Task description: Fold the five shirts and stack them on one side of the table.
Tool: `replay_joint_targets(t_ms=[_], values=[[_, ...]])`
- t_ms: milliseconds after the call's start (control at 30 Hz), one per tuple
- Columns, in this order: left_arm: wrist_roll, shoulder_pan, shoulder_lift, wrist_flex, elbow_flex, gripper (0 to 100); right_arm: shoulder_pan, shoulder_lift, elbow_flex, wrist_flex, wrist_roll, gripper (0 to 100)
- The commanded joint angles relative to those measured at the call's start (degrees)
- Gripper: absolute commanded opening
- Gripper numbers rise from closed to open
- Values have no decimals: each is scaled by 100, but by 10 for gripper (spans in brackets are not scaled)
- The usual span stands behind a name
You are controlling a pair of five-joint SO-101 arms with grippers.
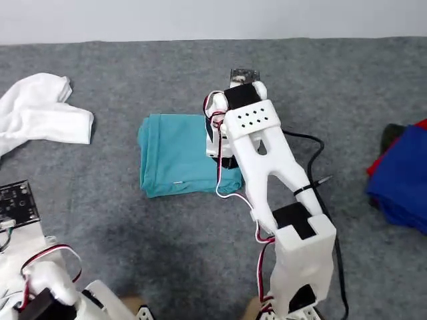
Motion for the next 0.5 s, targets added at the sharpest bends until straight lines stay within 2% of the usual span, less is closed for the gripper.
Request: replay_joint_targets(t_ms=[0,167,467], values=[[-62,-44,9,26,-207,3,31,-13,-18,31,-88,53],[-62,-44,9,35,-215,4,48,48,-18,4,-105,177],[-70,-35,9,26,-189,4,57,418,0,-796,-88,191]])
